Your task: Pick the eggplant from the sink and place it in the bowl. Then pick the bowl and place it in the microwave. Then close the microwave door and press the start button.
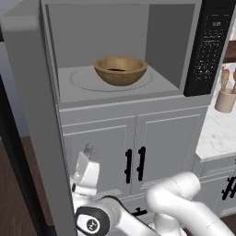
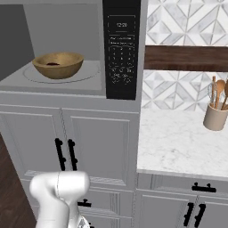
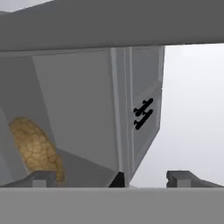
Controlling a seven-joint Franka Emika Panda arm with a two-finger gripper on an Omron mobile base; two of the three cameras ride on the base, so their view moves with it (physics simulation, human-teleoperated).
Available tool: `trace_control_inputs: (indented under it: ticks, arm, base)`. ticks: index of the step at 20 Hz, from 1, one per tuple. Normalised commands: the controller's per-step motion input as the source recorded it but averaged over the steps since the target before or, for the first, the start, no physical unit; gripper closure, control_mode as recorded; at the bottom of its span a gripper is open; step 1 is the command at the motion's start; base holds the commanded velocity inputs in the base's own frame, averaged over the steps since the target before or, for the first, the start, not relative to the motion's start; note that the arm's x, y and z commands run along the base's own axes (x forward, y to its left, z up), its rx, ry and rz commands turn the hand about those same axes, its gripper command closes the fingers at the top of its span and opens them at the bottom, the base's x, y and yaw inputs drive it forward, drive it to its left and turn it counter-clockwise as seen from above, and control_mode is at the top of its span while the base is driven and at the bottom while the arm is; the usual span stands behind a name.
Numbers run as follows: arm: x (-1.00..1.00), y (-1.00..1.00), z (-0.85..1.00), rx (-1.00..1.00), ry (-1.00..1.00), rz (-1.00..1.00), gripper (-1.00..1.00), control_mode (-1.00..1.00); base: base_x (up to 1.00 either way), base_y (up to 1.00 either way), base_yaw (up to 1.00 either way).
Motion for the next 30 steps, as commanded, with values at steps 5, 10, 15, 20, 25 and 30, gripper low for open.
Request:
trace_control_inputs:
  ticks: [5, 10, 15, 20, 25, 30]
  arm:
    - [0.0, 1.0, -0.3, -0.07, 0.06, -0.11, -1.0, -1.0]
    - [0.0, 0.75, -0.17, -0.02, 0.02, -0.12, -1.0, -1.0]
    - [-0.5, 0.19, 0.35, 0.03, -0.04, -0.17, -1.0, -1.0]
    - [-0.58, 0.0, 0.83, 0.16, 0.0, -0.16, -1.0, -1.0]
    - [-0.64, -0.27, 0.7, 0.23, 0.0, -0.1, -1.0, -1.0]
    - [-0.62, -0.77, 0.42, 0.24, -0.01, -0.02, -1.0, -1.0]
  base:
    - [0.0, 0.0, 0.0]
    - [0.0, 0.0, 0.0]
    - [0.0, 0.0, 0.0]
    - [0.0, 0.0, 0.0]
    - [0.0, 0.0, 0.0]
    - [0.0, 0.0, 0.0]
